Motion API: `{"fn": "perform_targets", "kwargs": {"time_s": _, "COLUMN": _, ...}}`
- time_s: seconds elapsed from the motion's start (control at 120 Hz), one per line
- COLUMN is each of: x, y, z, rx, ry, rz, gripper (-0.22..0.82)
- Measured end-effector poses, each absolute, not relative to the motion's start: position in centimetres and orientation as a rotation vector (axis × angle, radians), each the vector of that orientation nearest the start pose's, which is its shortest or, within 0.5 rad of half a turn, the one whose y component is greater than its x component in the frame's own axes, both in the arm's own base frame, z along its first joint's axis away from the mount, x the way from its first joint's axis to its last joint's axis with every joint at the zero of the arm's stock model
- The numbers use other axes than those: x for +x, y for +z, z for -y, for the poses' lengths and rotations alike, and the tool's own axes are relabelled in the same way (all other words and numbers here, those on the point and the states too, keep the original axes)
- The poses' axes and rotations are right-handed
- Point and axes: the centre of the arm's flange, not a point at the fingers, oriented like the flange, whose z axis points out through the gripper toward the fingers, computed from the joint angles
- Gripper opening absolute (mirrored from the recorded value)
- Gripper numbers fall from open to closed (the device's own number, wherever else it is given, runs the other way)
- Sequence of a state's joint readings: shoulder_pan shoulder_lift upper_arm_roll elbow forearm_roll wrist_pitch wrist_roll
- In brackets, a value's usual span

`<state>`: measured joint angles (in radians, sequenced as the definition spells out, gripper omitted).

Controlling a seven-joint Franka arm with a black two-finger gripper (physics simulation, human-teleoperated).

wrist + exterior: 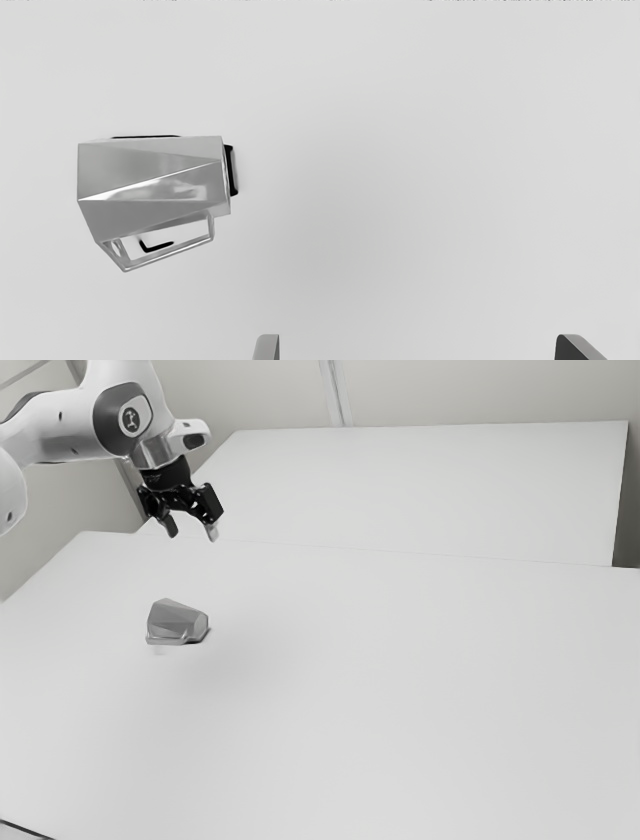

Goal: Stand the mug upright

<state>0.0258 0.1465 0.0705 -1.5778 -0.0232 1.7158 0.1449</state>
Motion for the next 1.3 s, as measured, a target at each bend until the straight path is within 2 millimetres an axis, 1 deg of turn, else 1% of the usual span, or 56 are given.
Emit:
{"fn": "perform_targets", "kwargs": {"time_s": 0.4, "x": 60.2, "y": 55.2, "z": -5.3, "rx": -3.155, "ry": 0.007, "rz": -0.067, "gripper": 0.6}}
{"fn": "perform_targets", "kwargs": {"time_s": 0.467, "x": 60.2, "y": 55.7, "z": -5.3, "rx": -3.155, "ry": -0.007, "rz": -0.067, "gripper": 0.6}}
{"fn": "perform_targets", "kwargs": {"time_s": 0.517, "x": 60.1, "y": 56.2, "z": -5.8, "rx": -3.162, "ry": -0.021, "rz": -0.062, "gripper": 0.6}}
{"fn": "perform_targets", "kwargs": {"time_s": 0.575, "x": 59.9, "y": 56.3, "z": -7.4, "rx": -3.191, "ry": -0.032, "rz": -0.028, "gripper": 0.6}}
{"fn": "perform_targets", "kwargs": {"time_s": 0.658, "x": 59.5, "y": 56.2, "z": -10.9, "rx": -3.259, "ry": -0.045, "rz": 0.05, "gripper": 0.6}}
{"fn": "perform_targets", "kwargs": {"time_s": 0.708, "x": 59.0, "y": 55.9, "z": -13.7, "rx": -3.309, "ry": -0.058, "rz": 0.117, "gripper": 0.6}}
{"fn": "perform_targets", "kwargs": {"time_s": 0.767, "x": 58.3, "y": 55.3, "z": -17.7, "rx": -3.367, "ry": -0.073, "rz": 0.219, "gripper": 0.6}}
{"fn": "perform_targets", "kwargs": {"time_s": 0.825, "x": 58.4, "y": 53.5, "z": -21.7, "rx": -3.426, "ry": -0.074, "rz": 0.305, "gripper": 0.6}}
{"fn": "perform_targets", "kwargs": {"time_s": 0.883, "x": 59.4, "y": 51.3, "z": -25.0, "rx": -3.483, "ry": -0.074, "rz": 0.352, "gripper": 0.6}}
{"fn": "perform_targets", "kwargs": {"time_s": 0.95, "x": 59.7, "y": 48.5, "z": -28.7, "rx": -3.554, "ry": -0.077, "rz": 0.404, "gripper": 0.6}}
{"fn": "perform_targets", "kwargs": {"time_s": 1.017, "x": 59.7, "y": 45.8, "z": -31.9, "rx": -3.624, "ry": -0.093, "rz": 0.437, "gripper": 0.6}}
{"fn": "perform_targets", "kwargs": {"time_s": 1.075, "x": 59.8, "y": 43.3, "z": -34.2, "rx": -3.678, "ry": -0.107, "rz": 0.448, "gripper": 0.6}}
{"fn": "perform_targets", "kwargs": {"time_s": 1.117, "x": 59.7, "y": 41.3, "z": -35.3, "rx": -3.723, "ry": -0.11, "rz": 0.456, "gripper": 0.6}}
{"fn": "perform_targets", "kwargs": {"time_s": 1.175, "x": 59.8, "y": 38.4, "z": -36.3, "rx": -3.783, "ry": -0.12, "rz": 0.455, "gripper": 0.6}}
{"fn": "perform_targets", "kwargs": {"time_s": 1.242, "x": 60.2, "y": 35.8, "z": -36.8, "rx": -3.846, "ry": -0.152, "rz": 0.435, "gripper": 0.6}}
{"fn": "perform_targets", "kwargs": {"time_s": 1.3, "x": 60.3, "y": 34.2, "z": -36.9, "rx": -3.902, "ry": -0.197, "rz": 0.425, "gripper": 0.6}}
